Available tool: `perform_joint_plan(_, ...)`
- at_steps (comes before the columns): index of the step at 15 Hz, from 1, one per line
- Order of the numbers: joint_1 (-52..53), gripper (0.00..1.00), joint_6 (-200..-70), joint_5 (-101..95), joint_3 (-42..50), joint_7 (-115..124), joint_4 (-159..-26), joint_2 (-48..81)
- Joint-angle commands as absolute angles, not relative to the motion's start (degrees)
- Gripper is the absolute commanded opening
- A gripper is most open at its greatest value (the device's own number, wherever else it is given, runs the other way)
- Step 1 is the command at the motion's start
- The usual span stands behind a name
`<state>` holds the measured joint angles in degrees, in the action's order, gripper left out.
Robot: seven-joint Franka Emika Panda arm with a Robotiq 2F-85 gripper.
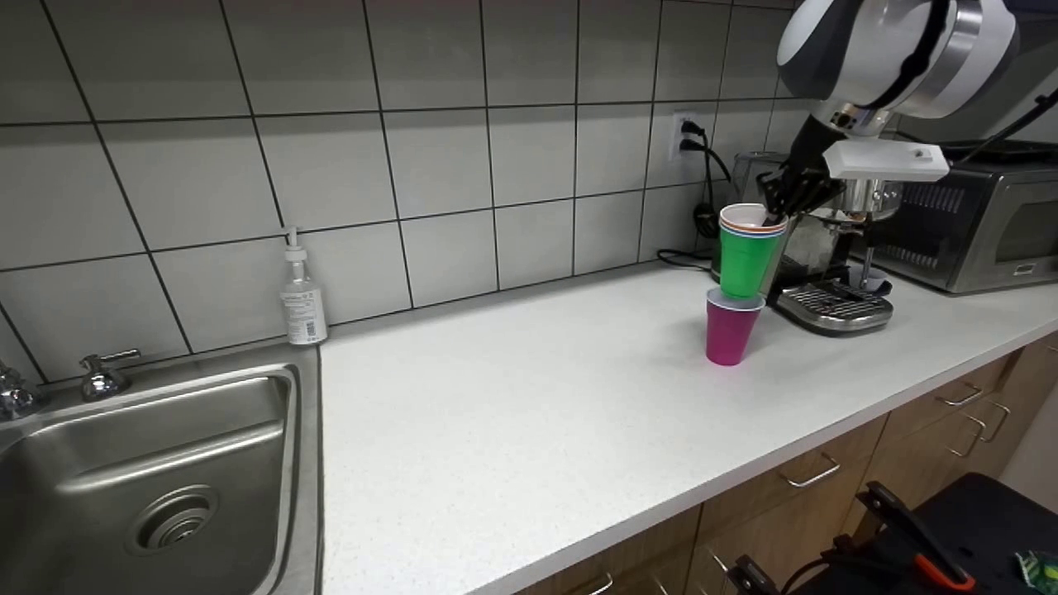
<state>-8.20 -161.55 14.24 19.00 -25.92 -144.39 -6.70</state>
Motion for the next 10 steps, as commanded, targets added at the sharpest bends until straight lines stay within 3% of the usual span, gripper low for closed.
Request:
perform_joint_plan(1, -8.14, 0.02, -161.60, 14.51, 18.82, -24.53, -142.81, -4.85)
perform_joint_plan(10, -7.54, 0.02, -161.82, 17.35, 18.85, -25.34, -141.28, -2.07)
